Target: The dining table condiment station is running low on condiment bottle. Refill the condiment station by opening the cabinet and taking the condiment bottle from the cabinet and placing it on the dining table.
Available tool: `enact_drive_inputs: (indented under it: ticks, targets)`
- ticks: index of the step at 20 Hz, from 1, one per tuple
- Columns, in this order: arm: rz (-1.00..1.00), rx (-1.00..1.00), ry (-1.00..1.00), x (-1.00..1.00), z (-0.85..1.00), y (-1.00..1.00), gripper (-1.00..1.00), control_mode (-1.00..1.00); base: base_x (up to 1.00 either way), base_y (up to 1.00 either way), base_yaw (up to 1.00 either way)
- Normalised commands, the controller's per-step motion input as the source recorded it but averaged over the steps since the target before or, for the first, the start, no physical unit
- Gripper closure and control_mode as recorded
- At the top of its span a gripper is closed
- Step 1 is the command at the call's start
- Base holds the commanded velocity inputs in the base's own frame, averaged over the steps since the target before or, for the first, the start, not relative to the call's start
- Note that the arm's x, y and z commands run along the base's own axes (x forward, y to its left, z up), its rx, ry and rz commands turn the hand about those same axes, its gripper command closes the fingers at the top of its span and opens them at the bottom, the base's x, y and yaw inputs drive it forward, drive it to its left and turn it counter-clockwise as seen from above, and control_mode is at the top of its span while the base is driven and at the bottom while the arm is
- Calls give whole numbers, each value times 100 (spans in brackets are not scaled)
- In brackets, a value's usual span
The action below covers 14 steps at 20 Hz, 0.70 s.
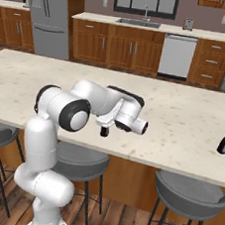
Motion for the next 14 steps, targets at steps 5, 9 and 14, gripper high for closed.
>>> enact_drive_inputs:
  ticks: [5, 9, 14]
  targets:
    - [0, -3, 0, -23, 74, 4, -100, -100, 0, 0, 0]
    - [-4, -6, -1, -47, 81, 12, -100, -100, 0, 0, 0]
    - [-6, -6, 0, -68, 79, 31, -100, -100, 0, 0, 0]
